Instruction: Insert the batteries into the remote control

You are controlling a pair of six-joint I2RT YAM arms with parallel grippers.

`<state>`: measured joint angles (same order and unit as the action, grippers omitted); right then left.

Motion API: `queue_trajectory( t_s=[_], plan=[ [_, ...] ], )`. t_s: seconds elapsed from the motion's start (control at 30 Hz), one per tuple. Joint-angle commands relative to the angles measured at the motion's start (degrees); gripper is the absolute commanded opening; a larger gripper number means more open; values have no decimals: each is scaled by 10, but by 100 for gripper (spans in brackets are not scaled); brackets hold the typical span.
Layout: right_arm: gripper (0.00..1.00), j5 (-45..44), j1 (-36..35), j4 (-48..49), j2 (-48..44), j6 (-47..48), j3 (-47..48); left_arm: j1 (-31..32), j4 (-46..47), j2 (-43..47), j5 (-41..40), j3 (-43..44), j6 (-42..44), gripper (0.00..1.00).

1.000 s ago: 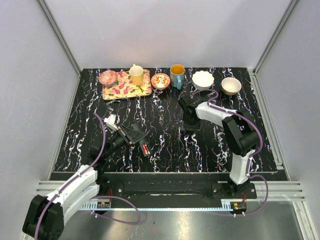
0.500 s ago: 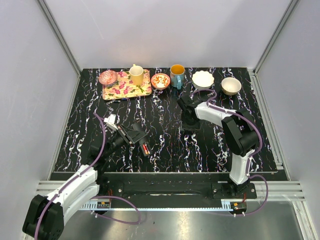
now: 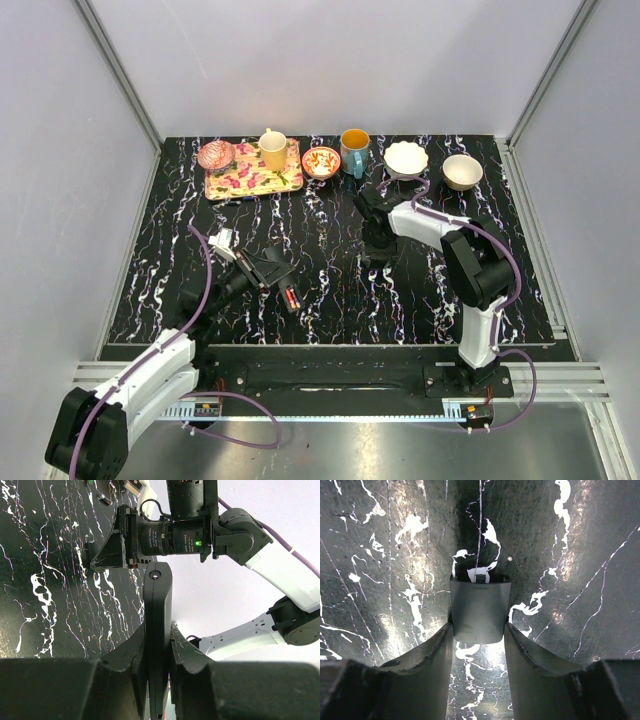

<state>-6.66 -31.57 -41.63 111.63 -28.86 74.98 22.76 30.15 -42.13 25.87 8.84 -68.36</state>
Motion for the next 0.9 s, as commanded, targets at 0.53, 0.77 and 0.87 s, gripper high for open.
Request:
queue_trajectory(
  t_s=[0.53,0.77,0.87],
  plan=[
    [18,-11,-22,-66,-166,37,-99,8,65,-55,-5,35,8,0],
    [1,6,-86,-171,-286,43,-66,32,164,-164,-24,75,-7,0],
    [0,43,-108,-194,-320,56,-45,49,189,-209,-35,98,-6,0]
  ],
)
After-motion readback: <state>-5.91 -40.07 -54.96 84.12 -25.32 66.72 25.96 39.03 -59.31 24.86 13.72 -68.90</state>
